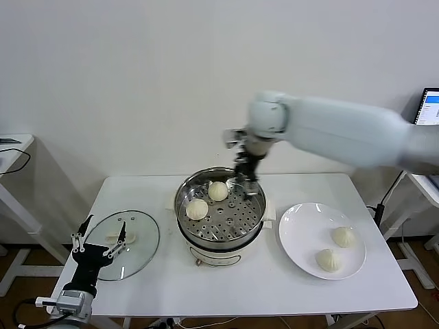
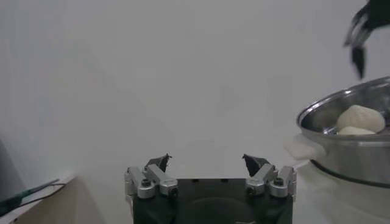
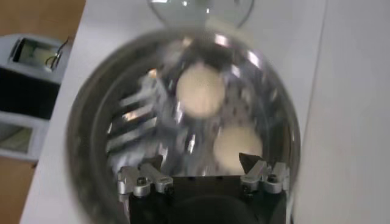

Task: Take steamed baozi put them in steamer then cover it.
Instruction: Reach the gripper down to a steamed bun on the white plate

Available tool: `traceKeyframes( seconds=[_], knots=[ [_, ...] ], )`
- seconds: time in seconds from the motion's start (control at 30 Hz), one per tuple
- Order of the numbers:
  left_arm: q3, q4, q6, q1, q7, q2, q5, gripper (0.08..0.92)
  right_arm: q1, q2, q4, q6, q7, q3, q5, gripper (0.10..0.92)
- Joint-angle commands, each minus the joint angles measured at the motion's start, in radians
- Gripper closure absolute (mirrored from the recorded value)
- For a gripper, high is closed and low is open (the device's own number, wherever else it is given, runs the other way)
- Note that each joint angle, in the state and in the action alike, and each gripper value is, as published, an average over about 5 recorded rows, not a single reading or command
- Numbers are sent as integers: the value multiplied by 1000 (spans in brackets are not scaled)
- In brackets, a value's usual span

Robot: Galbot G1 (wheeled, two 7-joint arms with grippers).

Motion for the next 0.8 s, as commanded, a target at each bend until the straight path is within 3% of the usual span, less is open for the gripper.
traceKeyframes(
  seconds=[0.03, 0.43, 0.8],
  knots=[
    [16, -11, -1, 2, -5, -3, 11, 177, -4, -448, 171, 139, -107, -29, -209, 203],
    [24, -7, -3, 3, -8, -11, 18, 177, -546, -489, 48, 240, -110, 349, -490, 203],
    [24, 5, -2, -2, -11, -14, 20, 177, -748, -411, -22, 253, -67, 475, -534, 203]
  ],
)
